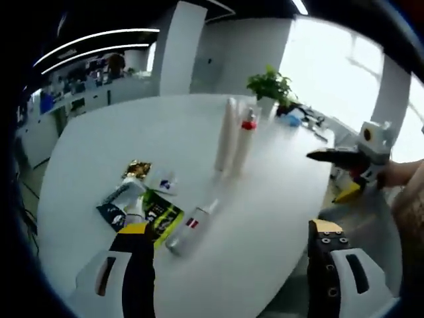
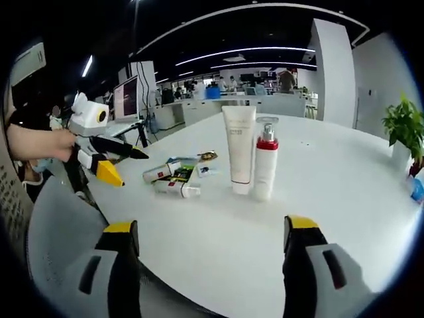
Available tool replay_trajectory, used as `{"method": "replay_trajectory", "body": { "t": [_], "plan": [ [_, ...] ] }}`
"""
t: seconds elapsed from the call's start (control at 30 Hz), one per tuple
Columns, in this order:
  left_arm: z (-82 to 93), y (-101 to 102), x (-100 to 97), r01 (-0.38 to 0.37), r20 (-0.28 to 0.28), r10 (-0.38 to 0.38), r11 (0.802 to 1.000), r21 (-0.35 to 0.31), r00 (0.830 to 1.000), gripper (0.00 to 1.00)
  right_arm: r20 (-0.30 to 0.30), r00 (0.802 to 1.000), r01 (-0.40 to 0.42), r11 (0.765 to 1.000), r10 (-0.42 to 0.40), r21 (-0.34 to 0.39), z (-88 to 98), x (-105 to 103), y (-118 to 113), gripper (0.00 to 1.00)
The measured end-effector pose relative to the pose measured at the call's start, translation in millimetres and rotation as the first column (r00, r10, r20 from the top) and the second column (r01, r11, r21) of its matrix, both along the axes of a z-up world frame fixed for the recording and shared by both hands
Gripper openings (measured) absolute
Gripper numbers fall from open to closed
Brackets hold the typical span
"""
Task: Arrange the skincare products in the storage area until every visible bottle or jar stands upright without overlapping.
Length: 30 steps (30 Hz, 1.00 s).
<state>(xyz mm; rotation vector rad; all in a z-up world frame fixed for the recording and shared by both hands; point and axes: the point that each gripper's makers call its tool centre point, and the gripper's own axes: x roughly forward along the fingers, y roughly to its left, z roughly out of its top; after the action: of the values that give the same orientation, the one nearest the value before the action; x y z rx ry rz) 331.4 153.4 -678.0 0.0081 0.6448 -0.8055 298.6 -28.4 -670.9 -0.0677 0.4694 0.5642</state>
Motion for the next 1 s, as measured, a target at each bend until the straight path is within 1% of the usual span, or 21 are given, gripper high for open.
{"method": "replay_trajectory", "body": {
  "t": [0.13,0.23,0.37,0.47,0.73,0.87,0.9,1.0],
  "plan": [
    [-1.0,7.8,-14.8,-0.027,-0.009,0.027,1.0,0.001,1.0,0.95,0.004,1.0,0.002,1.0,-0.002,0.002,0.9,-0.1,0.0,0.9],
    [-3.9,14.8,-24.5,-0.028,-0.019,0.028,1.0,0.012,0.999,0.97,0.005,1.0,-0.001,1.0,0.001,0.0,0.9,-0.3,0.3,0.9],
    [-1.2,20.7,-32.5,-0.053,-0.022,0.053,0.999,0.005,0.998,0.97,0.003,1.0,-0.004,1.0,0.004,-0.003,0.5,-1.1,1.2,0.89],
    [-0.2,23.8,-36.3,-0.077,-0.023,0.077,0.997,-0.014,0.997,0.97,0.0,1.0,-0.006,1.0,0.006,-0.005,-0.1,-1.5,1.5,0.89],
    [-6.2,33.7,-45.4,-0.113,-0.036,0.113,0.994,-0.004,0.993,0.97,-0.002,1.0,-0.008,1.0,0.008,-0.009,-0.8,-2.1,1.9,0.89],
    [-9.0,35.4,-47.2,-0.119,-0.045,0.119,0.993,0.009,0.992,0.97,-0.004,1.0,-0.008,1.0,0.008,-0.009,-1.2,-2.2,2.0,0.89],
    [-9.0,35.7,-46.0,-0.119,-0.04,0.119,0.993,0.011,0.992,0.97,-0.004,1.0,-0.008,1.0,0.008,-0.009,-1.1,-2.1,2.0,0.89],
    [-9.8,34.8,-43.8,-0.116,-0.044,0.116,0.993,0.002,0.992,0.97,-0.003,1.0,-0.006,1.0,0.006,-0.008,-1.1,-1.7,1.4,0.89]
  ]
}}
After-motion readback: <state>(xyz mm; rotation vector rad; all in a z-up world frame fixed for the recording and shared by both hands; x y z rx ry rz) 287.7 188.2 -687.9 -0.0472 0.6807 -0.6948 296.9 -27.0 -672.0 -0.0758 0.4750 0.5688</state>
